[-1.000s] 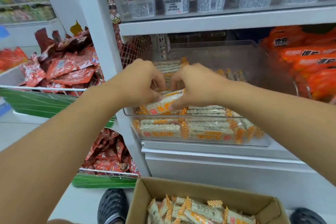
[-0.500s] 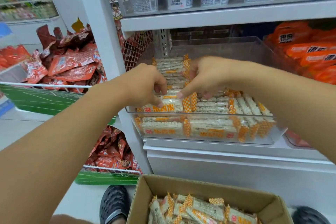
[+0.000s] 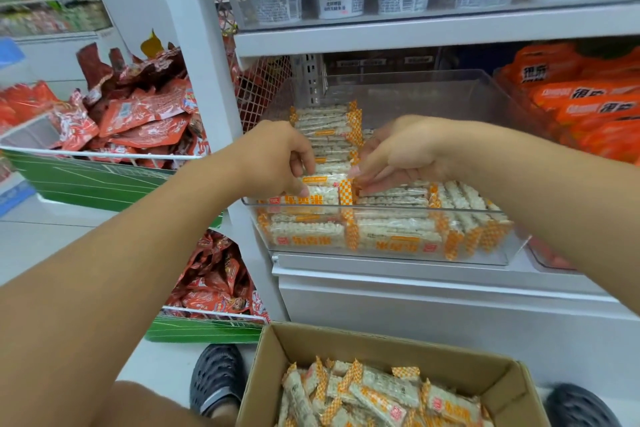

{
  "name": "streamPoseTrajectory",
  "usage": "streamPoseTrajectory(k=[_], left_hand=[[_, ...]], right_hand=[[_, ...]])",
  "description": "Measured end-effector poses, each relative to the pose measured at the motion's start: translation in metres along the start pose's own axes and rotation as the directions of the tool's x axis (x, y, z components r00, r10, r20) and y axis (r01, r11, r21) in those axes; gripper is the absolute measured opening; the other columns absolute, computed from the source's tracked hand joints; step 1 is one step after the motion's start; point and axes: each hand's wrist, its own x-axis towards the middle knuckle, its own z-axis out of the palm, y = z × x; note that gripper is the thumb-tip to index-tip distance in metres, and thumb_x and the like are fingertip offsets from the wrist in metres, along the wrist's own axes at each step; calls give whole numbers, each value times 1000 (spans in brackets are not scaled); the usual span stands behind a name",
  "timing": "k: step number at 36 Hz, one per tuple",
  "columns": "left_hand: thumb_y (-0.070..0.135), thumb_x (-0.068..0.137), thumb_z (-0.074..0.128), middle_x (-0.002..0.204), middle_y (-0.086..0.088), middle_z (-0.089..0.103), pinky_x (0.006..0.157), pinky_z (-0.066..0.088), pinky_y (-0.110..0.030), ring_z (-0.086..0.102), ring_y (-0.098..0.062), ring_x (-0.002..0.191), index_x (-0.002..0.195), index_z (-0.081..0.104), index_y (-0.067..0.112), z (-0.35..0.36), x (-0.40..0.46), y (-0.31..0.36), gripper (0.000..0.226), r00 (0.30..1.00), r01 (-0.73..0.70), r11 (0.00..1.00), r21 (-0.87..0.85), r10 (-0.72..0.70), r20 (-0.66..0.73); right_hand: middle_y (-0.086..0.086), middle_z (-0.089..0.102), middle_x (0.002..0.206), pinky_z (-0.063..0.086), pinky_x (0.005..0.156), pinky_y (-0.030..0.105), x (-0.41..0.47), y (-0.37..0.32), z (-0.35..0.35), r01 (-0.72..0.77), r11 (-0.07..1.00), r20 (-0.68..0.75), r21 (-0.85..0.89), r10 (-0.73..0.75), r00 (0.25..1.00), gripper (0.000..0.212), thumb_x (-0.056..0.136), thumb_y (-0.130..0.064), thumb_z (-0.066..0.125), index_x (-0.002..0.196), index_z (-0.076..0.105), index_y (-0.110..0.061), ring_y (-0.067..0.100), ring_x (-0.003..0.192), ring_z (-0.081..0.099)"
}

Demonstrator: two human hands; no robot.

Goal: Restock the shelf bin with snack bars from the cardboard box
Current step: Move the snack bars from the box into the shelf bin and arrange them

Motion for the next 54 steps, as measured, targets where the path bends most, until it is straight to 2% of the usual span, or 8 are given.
streamPoseTrajectory(k=[8, 14, 19, 24, 33, 46, 49, 54], left_hand=[[18, 80, 82, 81, 4, 69, 74, 54, -26, 57, 0, 64, 93, 73, 17, -2, -13, 7, 16, 995, -6, 997, 72, 14, -102], [43, 91, 66, 71, 5, 68, 58, 51, -19, 64, -5, 63, 81, 72, 17, -13, -53, 58, 28, 943, -160, 987, 17, 158, -293], [45, 90, 66, 84, 5, 70, 70, 49, -27, 63, -9, 73, 94, 72, 16, 80, -73, 90, 30, 893, -357, 934, 9, 339, 295], [43, 87, 71, 120, -1, 65, 87, 45, -27, 60, -21, 110, 127, 62, 15, 208, -96, 58, 49, 705, -325, 854, 406, -68, 706], [9, 90, 63, 144, -5, 38, 85, 54, -48, 54, -32, 118, 142, 42, 21, 327, -166, 0, 57, 852, -26, 939, 343, -159, 500], [33, 85, 77, 136, -8, 45, 85, 54, -40, 57, -29, 111, 125, 56, 18, 352, -144, 10, 48, 818, 0, 948, 319, -183, 545], [37, 81, 80, 130, -8, 47, 87, 54, -42, 55, -28, 110, 120, 58, 16, 346, -142, 10, 49, 817, -3, 959, 284, -162, 553], [37, 77, 82, 104, -1, 61, 75, 46, -31, 56, -23, 92, 102, 54, 26, 304, -136, 9, 39, 858, 113, 979, 169, -182, 480]], right_hand=[[13, 75, 75, 54, 47, 25, -41, 0, -16, 187, 870, -165, -456, -289, 943, 15, 88, -17, 76, 85, 70, -4, 17, 60, 71], [6, 73, 69, 35, 38, 20, -91, 22, -5, 261, 725, 352, -637, -28, 936, 12, 91, -20, 70, 86, 74, -11, 10, 42, 51], [7, 69, 88, 56, 55, 28, -90, 142, 39, 131, 621, 419, -773, 344, 840, 14, 94, -10, 66, 107, 67, -12, 21, 71, 69], [9, 52, 141, 45, 101, 33, -97, 276, 77, 106, 313, 261, -944, 510, 820, 80, 85, -36, 77, 149, 38, -10, 30, 129, 53], [11, 27, 156, 52, 96, 44, -100, 394, 102, -162, 520, 46, -839, 364, 930, 84, 86, -15, 71, 155, 22, -15, 34, 125, 52], [3, 63, 98, 49, 58, 31, -62, 386, 137, 58, 271, 143, -961, 306, 941, 23, 85, -29, 78, 93, 63, -14, 22, 82, 63], [2, 65, 89, 44, 60, 29, -54, 367, 124, 98, 419, 258, -903, 344, 903, 30, 84, -41, 77, 85, 65, -13, 21, 81, 60], [1, 48, 62, 34, 41, 20, -62, 319, 82, -328, 882, 320, -338, 436, 841, 21, 88, -20, 75, 101, 59, -14, 11, 48, 41]])
